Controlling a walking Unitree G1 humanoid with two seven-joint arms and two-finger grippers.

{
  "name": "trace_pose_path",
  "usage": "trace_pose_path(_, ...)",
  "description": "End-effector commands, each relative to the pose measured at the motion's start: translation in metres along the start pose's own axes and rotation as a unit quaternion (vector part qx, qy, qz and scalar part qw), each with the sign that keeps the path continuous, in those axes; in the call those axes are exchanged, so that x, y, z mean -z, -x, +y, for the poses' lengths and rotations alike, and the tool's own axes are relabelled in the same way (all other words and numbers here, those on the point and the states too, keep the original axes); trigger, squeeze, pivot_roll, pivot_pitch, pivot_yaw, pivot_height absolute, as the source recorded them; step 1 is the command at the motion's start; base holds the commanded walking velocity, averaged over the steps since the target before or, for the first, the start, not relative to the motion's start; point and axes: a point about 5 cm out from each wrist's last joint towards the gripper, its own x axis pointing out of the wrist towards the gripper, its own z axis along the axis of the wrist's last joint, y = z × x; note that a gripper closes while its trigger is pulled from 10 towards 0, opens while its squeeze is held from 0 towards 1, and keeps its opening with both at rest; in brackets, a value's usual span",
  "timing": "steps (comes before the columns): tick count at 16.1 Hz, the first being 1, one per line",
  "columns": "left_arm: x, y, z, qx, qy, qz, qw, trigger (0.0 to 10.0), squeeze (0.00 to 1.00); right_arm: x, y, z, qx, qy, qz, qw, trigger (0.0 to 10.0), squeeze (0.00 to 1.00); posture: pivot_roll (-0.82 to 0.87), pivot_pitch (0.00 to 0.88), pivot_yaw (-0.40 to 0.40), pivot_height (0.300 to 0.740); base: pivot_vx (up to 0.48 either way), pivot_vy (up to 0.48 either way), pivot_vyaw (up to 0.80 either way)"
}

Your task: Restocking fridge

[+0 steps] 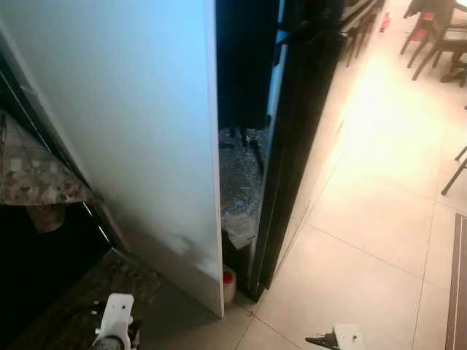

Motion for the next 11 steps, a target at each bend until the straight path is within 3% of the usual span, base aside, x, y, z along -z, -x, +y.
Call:
trace_pose_path(1, 0.007, 0.001, 0.001, 0.001, -0.025, 0.015, 1.0, 10.0, 0.0, 0.001, 0.0, -0.001, 0.005, -0.01, -0.004, 1.0, 10.0, 0.0, 0.0, 0.0, 0.019, 0.74, 0.0, 0.0, 0.0)
trace_pose_path(11, 0.018, 0.005, 0.003, -0.003, -0.025, 0.032, 0.999, 10.0, 0.0, 0.003, 0.0, 0.001, 0.015, -0.035, -0.007, 0.999, 10.0, 0.0, 0.0, 0.0, 0.032, 0.74, 0.0, 0.0, 0.0)
